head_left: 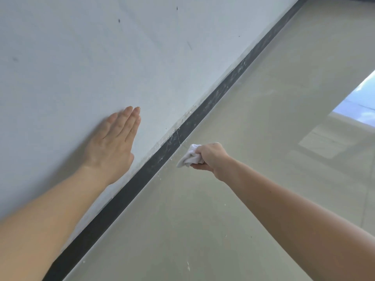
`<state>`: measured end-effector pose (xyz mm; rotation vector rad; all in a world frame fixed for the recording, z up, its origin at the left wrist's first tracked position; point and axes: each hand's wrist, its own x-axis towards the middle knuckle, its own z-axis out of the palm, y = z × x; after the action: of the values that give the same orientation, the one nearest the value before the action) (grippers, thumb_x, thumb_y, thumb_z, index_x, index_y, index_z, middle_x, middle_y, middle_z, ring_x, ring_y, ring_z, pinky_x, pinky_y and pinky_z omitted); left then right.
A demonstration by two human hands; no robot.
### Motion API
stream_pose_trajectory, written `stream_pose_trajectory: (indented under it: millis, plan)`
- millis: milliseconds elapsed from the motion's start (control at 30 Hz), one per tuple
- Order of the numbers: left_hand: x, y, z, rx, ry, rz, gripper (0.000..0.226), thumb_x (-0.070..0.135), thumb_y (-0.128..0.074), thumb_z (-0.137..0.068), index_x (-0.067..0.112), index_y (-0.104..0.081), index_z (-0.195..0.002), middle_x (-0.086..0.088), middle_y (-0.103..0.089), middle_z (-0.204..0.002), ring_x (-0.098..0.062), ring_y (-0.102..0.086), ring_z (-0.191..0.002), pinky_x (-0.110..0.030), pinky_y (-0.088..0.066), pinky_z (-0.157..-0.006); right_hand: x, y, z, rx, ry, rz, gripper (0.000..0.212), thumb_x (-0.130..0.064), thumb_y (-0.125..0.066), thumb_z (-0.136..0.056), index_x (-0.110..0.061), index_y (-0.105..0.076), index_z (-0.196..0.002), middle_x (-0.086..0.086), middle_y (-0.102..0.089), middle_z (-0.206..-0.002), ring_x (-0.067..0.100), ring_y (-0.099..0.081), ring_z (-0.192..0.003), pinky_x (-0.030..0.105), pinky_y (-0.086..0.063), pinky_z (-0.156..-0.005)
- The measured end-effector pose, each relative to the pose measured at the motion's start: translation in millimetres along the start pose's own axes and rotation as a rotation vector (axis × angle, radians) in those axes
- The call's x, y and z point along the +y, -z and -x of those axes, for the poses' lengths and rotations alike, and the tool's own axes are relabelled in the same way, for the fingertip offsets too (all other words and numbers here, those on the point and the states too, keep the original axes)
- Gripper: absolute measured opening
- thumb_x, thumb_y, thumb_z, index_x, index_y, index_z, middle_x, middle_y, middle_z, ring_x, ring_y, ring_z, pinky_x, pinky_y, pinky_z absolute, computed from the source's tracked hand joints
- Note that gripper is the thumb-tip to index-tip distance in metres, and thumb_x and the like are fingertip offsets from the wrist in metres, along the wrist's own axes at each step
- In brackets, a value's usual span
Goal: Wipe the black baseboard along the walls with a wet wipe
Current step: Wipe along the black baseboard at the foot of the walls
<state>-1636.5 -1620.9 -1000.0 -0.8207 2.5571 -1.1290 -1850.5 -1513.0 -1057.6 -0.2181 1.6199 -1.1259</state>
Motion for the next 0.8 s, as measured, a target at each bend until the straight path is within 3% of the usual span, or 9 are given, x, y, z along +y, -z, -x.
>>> stream_pose_trajectory:
  millis: [100,200,367,467,600,700,767,800]
  plan:
    - [-22,9,-10,0.08,-0.026,-0.027,0.066,0.021,-0.002,-0.087,-0.001,0.02,-0.146,-0.014,0.026,-0.154,-0.026,0.025,-0.142,-0.041,0.025,-0.111,-21,-2,-2,-0.033,-0.029,0.031,0.015,-0.003,-0.052,-0.089,-0.014,-0.048,-0.079,0.007,-0.055,-0.087,0.024,-0.059,-0.081,0.026,-0.058,-0.063]
    - [-38,20,-14,0.054,-0.085,-0.15,0.063,0.016,0.009,-0.085,-0.004,0.024,-0.143,-0.017,0.031,-0.151,-0.03,0.032,-0.138,-0.042,0.031,-0.108,-48,-10,-5,-0.061,-0.042,0.053,0.016,-0.004,-0.052,-0.089,-0.014,-0.048,-0.078,0.006,-0.055,-0.085,0.023,-0.059,-0.08,0.027,-0.057,-0.065]
    - [-40,25,-16,0.063,-0.072,-0.045,0.065,0.021,-0.004,-0.089,-0.002,0.016,-0.147,-0.014,0.023,-0.155,-0.026,0.025,-0.141,-0.039,0.023,-0.113,-57,-38,-14,-0.083,-0.084,0.154,0.008,-0.006,-0.051,-0.09,-0.012,-0.048,-0.085,0.006,-0.055,-0.087,0.018,-0.058,-0.075,0.026,-0.057,-0.068]
    - [-43,32,-20,0.095,-0.028,0.067,0.068,0.022,-0.02,-0.088,0.0,-0.004,-0.15,-0.011,0.002,-0.159,-0.023,0.005,-0.146,-0.036,0.01,-0.117,-51,-58,-18,-0.092,-0.115,0.211,0.006,-0.006,-0.05,-0.091,-0.011,-0.049,-0.095,0.006,-0.054,-0.085,0.016,-0.057,-0.071,0.033,-0.057,-0.079]
    - [-42,30,-21,0.149,-0.037,0.15,0.067,0.023,-0.025,-0.087,0.001,-0.016,-0.149,-0.011,-0.012,-0.158,-0.023,-0.011,-0.146,-0.036,0.001,-0.118,-52,-74,-21,-0.065,-0.134,0.276,0.022,-0.006,-0.049,-0.091,-0.005,-0.055,-0.112,0.006,-0.054,-0.08,0.009,-0.061,-0.044,0.035,-0.058,-0.081]
    - [-40,28,-23,0.175,-0.05,0.17,0.066,0.023,-0.019,-0.087,0.001,-0.017,-0.149,-0.012,-0.013,-0.158,-0.024,-0.012,-0.146,-0.037,0.0,-0.117,-70,-78,-25,0.014,-0.125,0.328,0.032,-0.008,-0.048,-0.092,0.001,-0.054,-0.122,0.005,-0.055,-0.08,0.001,-0.051,-0.027,0.033,-0.058,-0.078]
    - [-41,29,-23,0.181,-0.055,0.21,0.067,0.021,-0.023,-0.085,0.0,-0.021,-0.148,-0.013,-0.016,-0.157,-0.025,-0.014,-0.146,-0.038,0.0,-0.116,-84,-80,-27,0.052,-0.093,0.273,0.031,-0.009,-0.047,-0.093,0.0,-0.054,-0.122,0.004,-0.054,-0.08,0.0,-0.059,-0.037,0.033,-0.059,-0.079]
    - [-40,27,-22,0.187,-0.054,0.233,0.067,0.019,-0.023,-0.084,0.0,-0.022,-0.148,-0.013,-0.017,-0.157,-0.025,-0.015,-0.145,-0.038,-0.001,-0.116,-89,-80,-28,0.071,-0.059,0.249,0.028,-0.01,-0.047,-0.093,-0.002,-0.055,-0.119,0.003,-0.052,-0.078,0.002,-0.068,-0.055,0.03,-0.058,-0.076]
